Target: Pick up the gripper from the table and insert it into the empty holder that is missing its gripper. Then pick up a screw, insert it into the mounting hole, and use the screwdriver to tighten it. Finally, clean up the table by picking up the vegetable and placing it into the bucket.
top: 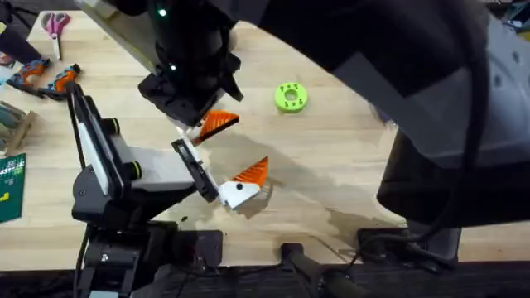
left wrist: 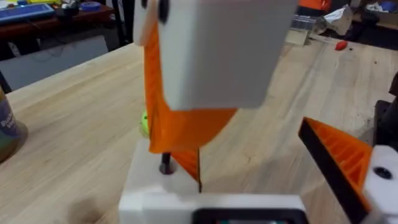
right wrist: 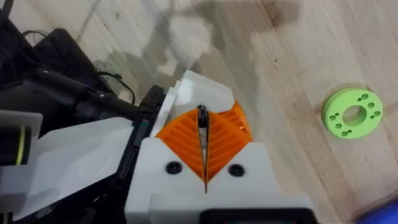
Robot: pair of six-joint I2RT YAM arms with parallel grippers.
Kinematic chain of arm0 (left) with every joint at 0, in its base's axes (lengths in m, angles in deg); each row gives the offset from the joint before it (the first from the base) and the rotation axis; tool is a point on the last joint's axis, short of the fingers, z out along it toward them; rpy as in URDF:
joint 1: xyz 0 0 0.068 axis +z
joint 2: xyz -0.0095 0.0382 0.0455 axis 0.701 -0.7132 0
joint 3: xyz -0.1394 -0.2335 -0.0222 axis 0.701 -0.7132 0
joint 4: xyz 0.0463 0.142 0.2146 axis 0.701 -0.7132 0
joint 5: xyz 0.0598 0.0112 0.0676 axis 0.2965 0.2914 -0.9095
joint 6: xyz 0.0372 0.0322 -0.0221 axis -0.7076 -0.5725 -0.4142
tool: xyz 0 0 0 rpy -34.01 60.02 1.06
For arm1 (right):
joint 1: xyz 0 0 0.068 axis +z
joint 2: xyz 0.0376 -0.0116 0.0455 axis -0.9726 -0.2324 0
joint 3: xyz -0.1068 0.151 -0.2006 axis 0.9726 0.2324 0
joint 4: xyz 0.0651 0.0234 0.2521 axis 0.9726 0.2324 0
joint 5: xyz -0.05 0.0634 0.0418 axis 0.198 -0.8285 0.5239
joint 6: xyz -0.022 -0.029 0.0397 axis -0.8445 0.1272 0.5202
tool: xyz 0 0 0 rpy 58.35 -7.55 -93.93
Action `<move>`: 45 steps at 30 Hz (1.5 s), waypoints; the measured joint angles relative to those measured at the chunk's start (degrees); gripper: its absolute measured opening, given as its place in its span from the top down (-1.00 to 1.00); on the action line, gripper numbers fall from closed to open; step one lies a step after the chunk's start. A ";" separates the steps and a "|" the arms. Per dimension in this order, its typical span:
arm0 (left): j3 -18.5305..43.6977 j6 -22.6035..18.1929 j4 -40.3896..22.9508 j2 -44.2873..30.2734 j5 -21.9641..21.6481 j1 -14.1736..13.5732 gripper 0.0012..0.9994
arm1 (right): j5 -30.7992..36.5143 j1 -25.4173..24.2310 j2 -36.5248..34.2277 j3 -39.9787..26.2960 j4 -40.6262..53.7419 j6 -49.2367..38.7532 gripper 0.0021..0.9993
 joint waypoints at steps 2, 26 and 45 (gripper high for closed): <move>0.00 0.00 0.00 -0.02 0.02 0.00 -0.97 | 0.00 0.06 0.00 0.00 0.02 0.00 0.99; 0.00 -0.13 0.04 0.00 0.01 0.00 -0.97 | -1.03 0.13 -0.42 0.00 0.06 0.04 0.99; 0.00 0.34 -0.02 -0.06 0.21 0.00 -0.97 | -0.54 -0.02 -2.23 -0.25 1.38 0.33 0.31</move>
